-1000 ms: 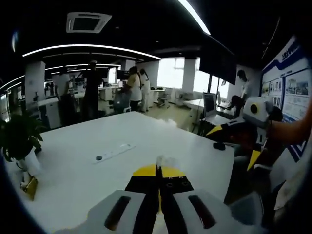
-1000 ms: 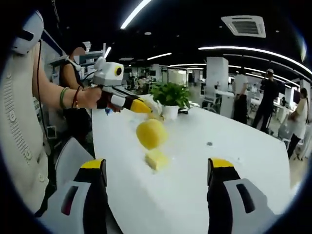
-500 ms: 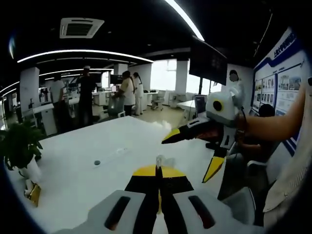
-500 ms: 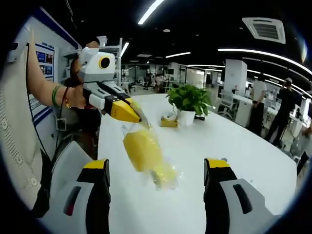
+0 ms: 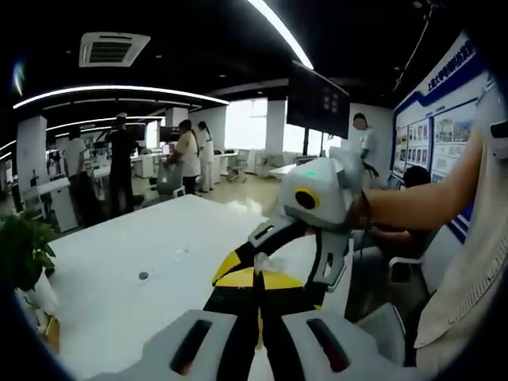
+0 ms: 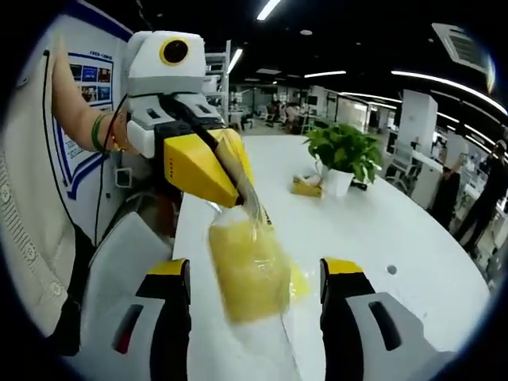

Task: Compare the silicone blocks by pressing each to a similar depth, holding the contact briefly, and releasing to observe deformation and rebound differences across the visible hardness samples.

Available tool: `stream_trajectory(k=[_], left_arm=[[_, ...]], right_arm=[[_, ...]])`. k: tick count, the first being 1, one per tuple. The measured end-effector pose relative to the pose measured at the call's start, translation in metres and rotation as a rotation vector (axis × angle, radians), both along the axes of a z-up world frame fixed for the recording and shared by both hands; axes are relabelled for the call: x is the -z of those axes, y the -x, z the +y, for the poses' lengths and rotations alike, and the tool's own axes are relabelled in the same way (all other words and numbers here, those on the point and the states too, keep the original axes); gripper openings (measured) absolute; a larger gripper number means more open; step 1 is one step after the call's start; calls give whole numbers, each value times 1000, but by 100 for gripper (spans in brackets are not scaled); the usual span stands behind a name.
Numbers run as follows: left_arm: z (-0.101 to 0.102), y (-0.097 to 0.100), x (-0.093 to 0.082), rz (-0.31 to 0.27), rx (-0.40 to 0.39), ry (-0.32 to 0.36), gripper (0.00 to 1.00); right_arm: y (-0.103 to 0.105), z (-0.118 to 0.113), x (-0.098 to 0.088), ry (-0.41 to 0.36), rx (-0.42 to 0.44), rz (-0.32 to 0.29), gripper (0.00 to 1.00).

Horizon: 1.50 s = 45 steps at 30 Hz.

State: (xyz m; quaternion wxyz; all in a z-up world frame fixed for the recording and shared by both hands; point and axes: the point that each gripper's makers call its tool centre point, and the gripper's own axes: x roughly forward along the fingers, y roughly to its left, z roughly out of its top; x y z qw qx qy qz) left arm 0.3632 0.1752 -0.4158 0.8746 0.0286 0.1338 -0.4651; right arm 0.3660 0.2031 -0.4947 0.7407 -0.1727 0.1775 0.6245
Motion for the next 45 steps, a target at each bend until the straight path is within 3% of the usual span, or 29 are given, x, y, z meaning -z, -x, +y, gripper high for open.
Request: stream_trajectory(k=[8, 10, 17, 24, 29, 32, 34, 35, 36, 45], left_arm=[[-7, 8, -1, -7, 43, -10, 0], [-5, 9, 0, -9, 46, -15, 0], [-3, 16, 1, -5, 42, -25, 0], [0, 21, 2, -9, 41, -39, 0], [1, 25, -1, -8, 38, -29, 0], [1, 25, -3, -17, 36, -27, 0], [1, 26, -3, -12, 36, -25, 0], [1, 26, -3, -15, 35, -26, 0], [1, 26, -3, -13, 34, -29, 0], [1, 28, -1, -11, 31, -41, 0]], right_arm=[[10, 2, 2, -2, -54, -1, 33], [10, 2, 3, -5, -53, -9, 30], [16, 4, 4, -17, -68, -6, 26], [24, 5, 5, -1, -73, 42, 19], [27, 4, 3, 16, -65, 38, 14], [24, 5, 0, 16, -62, -10, 12], [27, 4, 1, 23, -73, 14, 12], [26, 4, 1, 24, -71, -16, 11], [28, 4, 2, 31, -76, 14, 12], [31, 5, 4, 38, -77, 12, 11]])
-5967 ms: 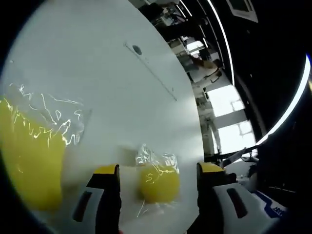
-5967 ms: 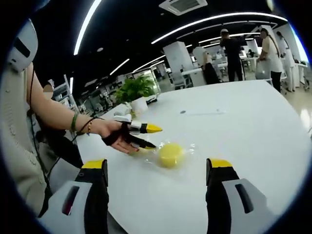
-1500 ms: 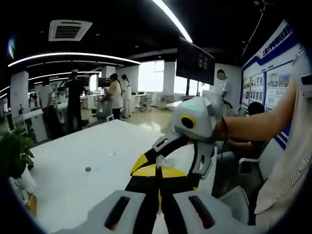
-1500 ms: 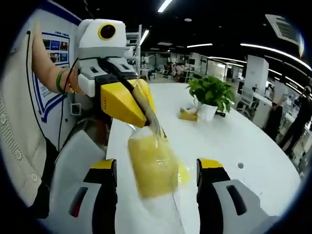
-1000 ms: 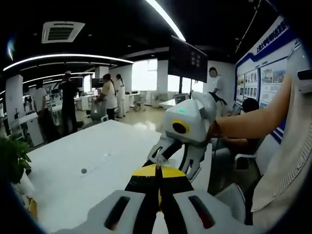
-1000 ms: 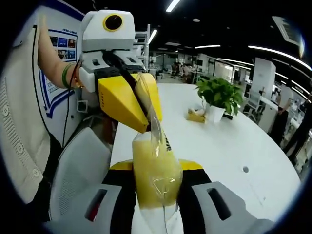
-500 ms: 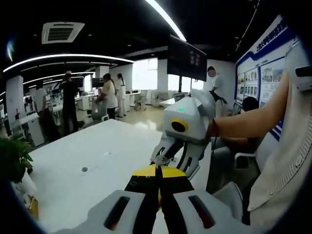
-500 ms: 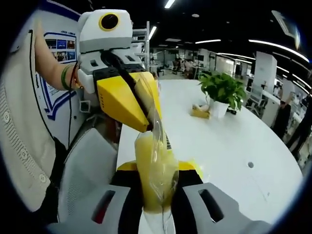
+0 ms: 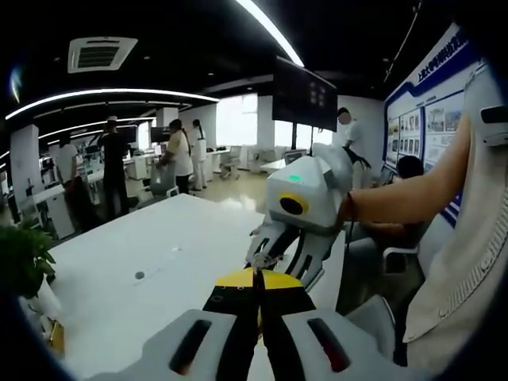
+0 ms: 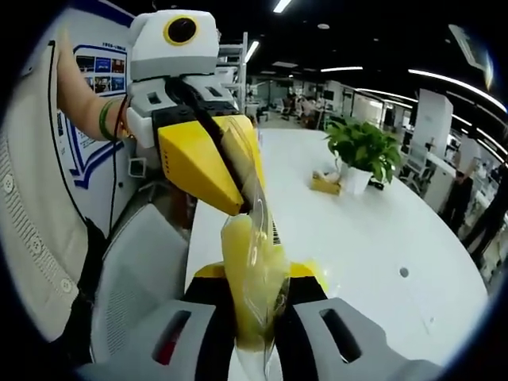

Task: Compare the silicone blocks by pressing each to a similar depth, holding the contact briefly, and releasing to observe deformation and rebound differences across the visible hardness samples.

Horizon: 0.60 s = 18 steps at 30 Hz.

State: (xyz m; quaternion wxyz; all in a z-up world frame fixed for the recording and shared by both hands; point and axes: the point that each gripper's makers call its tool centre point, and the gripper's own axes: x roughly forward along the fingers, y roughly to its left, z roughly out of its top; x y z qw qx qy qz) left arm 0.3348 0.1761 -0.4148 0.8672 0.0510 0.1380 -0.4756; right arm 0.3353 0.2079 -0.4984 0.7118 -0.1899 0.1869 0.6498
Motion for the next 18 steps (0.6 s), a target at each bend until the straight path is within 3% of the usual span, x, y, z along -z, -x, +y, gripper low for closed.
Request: stream_trajectory(k=[18], left_arm=[[0, 5, -3, -6, -4, 9, 0]], right_arm=[[3, 0, -4, 10, -3, -8, 11]])
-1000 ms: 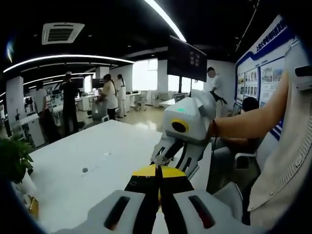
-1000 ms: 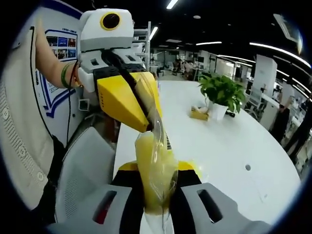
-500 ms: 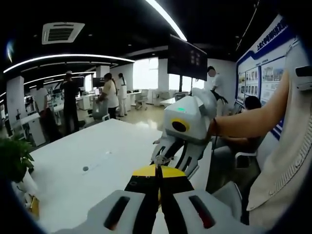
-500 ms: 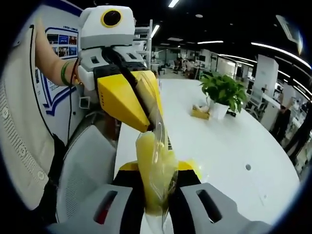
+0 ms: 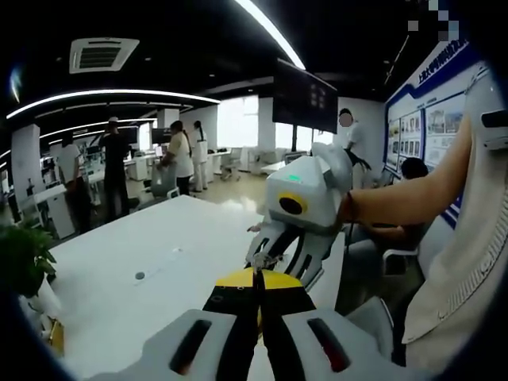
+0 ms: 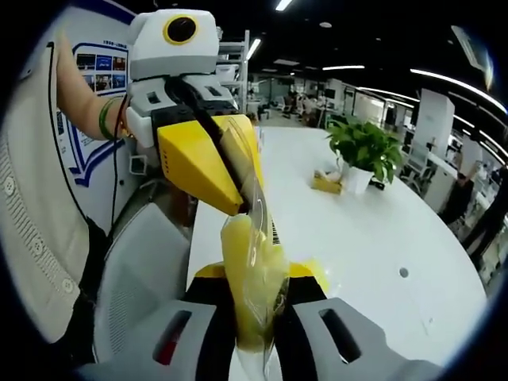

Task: Compare the silicone blocks by pressing each to a similar depth, holding the contact briefly, and releasing to observe deformation and rebound differences across the visible hardness samples.

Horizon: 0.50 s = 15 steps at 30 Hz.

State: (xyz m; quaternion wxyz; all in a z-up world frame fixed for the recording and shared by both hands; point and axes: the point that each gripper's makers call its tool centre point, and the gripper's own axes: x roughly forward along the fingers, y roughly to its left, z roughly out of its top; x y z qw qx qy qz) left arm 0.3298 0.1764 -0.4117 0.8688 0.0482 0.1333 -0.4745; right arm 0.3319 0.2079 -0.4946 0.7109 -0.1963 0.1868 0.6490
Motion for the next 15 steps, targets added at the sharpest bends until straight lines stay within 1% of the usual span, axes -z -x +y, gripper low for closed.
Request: stream_trajectory(k=[5, 6, 15], left_arm=[[-1, 0, 1, 2, 2, -2, 0], [-1, 0, 1, 1, 2, -2, 0], [-2, 1, 1, 0, 4, -9, 0]], right_arm=[[1, 0, 1, 2, 1, 5, 11], [0, 0, 0, -1, 1, -4, 11], [1, -2, 1, 5, -2, 7, 13]])
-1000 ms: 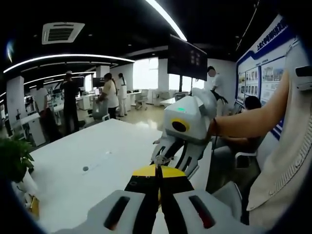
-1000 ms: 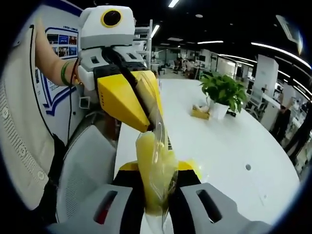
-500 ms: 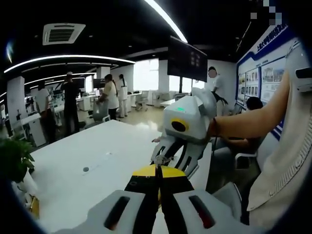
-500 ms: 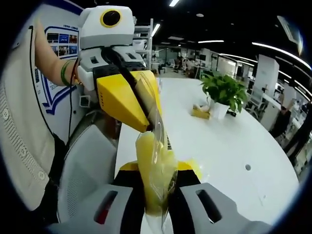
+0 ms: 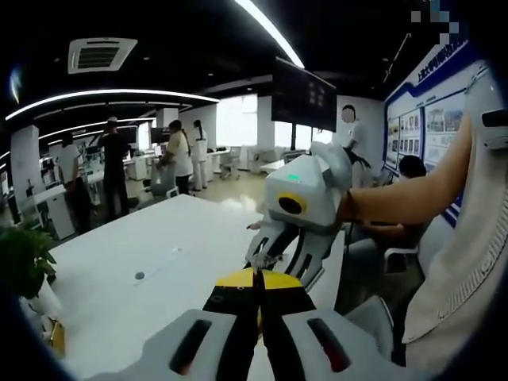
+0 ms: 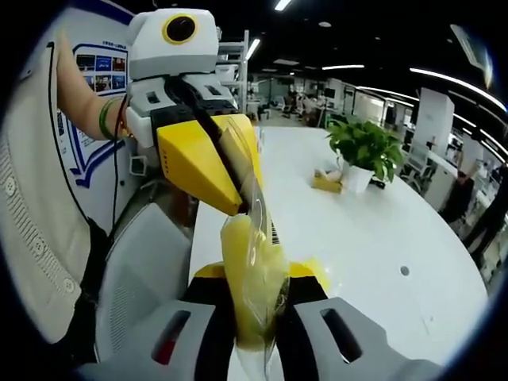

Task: Compare the silicone blocks by pressing each to a similar depth, holding the contact briefly, and releasing to observe deformation and rebound differences across the visible hardness samples.

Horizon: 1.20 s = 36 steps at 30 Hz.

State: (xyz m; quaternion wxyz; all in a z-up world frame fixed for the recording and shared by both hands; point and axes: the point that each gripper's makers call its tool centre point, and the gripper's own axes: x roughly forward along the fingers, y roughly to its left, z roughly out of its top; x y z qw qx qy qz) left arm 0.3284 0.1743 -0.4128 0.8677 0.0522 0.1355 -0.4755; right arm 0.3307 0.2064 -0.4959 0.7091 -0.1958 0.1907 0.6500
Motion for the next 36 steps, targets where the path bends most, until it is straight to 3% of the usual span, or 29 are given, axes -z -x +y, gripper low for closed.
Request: stream_trajectory(k=[5, 13, 16, 19, 36], left_arm=[[0, 0, -1, 3, -4, 6, 0], [0, 2, 1, 6, -1, -3, 0], [0, 2, 1, 6, -2, -2, 0], [0, 1, 1, 4, 0, -7, 0], [-2, 2, 5, 25, 11, 2, 0]], right_arm=[[-1, 0, -1, -14, 1, -32, 15], [1, 0, 1, -11, -4, -29, 17], [-3, 1, -1, -24, -3, -87, 18], [-2, 0, 0, -20, -5, -59, 19], [1, -3, 5, -12, 0, -47, 22]])
